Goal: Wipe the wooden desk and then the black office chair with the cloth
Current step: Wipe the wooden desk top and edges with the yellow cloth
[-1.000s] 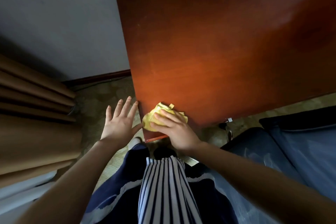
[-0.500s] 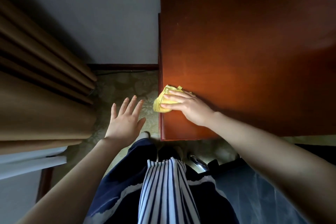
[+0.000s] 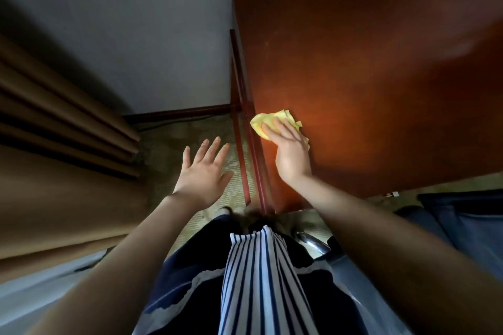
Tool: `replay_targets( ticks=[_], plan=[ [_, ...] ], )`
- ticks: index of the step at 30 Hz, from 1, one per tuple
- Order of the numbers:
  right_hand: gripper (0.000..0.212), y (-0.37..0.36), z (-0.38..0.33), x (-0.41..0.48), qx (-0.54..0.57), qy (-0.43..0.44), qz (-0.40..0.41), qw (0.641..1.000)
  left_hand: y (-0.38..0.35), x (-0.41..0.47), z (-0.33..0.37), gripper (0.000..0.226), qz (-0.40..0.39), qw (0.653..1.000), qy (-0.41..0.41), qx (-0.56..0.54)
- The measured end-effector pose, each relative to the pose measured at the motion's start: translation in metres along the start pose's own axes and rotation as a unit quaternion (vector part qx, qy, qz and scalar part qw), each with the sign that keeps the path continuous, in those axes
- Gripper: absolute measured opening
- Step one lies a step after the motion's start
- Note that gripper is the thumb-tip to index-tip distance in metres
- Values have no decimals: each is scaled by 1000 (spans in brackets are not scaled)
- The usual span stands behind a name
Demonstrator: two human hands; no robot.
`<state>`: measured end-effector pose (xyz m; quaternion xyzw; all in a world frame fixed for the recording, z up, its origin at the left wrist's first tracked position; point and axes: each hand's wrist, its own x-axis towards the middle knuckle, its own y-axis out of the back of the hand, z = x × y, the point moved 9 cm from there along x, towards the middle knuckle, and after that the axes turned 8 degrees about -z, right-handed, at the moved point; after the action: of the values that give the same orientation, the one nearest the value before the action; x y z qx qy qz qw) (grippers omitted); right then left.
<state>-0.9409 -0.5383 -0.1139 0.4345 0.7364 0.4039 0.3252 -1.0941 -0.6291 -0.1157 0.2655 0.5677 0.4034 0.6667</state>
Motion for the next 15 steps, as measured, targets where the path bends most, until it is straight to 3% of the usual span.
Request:
replay_targets(
  ticks=[4, 8, 11, 15],
  plan=[
    [65, -9, -3, -57, -16, 7, 50, 999, 6, 20, 4, 66, -17, 999, -43, 13],
    [50, -18, -11, -104, -93, 55, -5, 994, 7, 38, 15, 69, -30, 997, -59, 33],
    [43, -21, -7, -128, -89, 87, -28, 992, 3, 49, 26, 72, -51, 996, -67, 25],
    [44, -15, -9, -135, -137, 158, -57, 976, 3, 59, 39, 74, -72, 995, -69, 5]
  ],
)
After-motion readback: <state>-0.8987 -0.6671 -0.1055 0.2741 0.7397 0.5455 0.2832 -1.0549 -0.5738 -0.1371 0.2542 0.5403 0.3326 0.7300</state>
